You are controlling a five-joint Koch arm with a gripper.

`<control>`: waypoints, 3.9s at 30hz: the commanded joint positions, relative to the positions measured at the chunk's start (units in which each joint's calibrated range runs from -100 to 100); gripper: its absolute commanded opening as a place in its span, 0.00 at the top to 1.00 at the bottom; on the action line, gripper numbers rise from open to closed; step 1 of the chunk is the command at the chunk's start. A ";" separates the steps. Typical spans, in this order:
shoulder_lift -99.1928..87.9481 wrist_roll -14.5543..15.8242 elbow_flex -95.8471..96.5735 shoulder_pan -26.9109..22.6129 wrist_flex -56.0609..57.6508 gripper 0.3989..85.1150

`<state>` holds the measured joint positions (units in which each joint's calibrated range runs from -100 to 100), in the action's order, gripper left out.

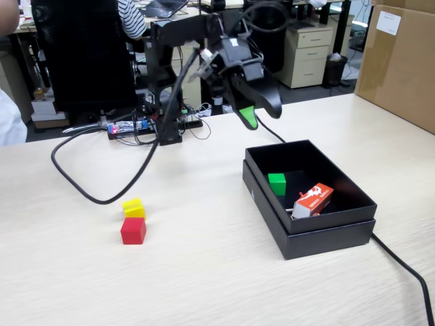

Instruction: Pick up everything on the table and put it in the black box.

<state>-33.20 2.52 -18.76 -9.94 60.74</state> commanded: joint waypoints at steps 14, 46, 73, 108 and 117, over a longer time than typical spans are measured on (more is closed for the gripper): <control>-4.49 -9.04 24.56 16.70 -0.14 0.46; 25.46 -15.24 10.96 24.03 -1.52 0.48; 28.56 -14.02 11.78 24.71 -1.52 0.80; -6.56 -6.64 9.87 9.38 1.24 0.99; 5.15 -0.54 -7.71 -5.52 3.06 0.99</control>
<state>-28.93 1.39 -21.50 -14.48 63.69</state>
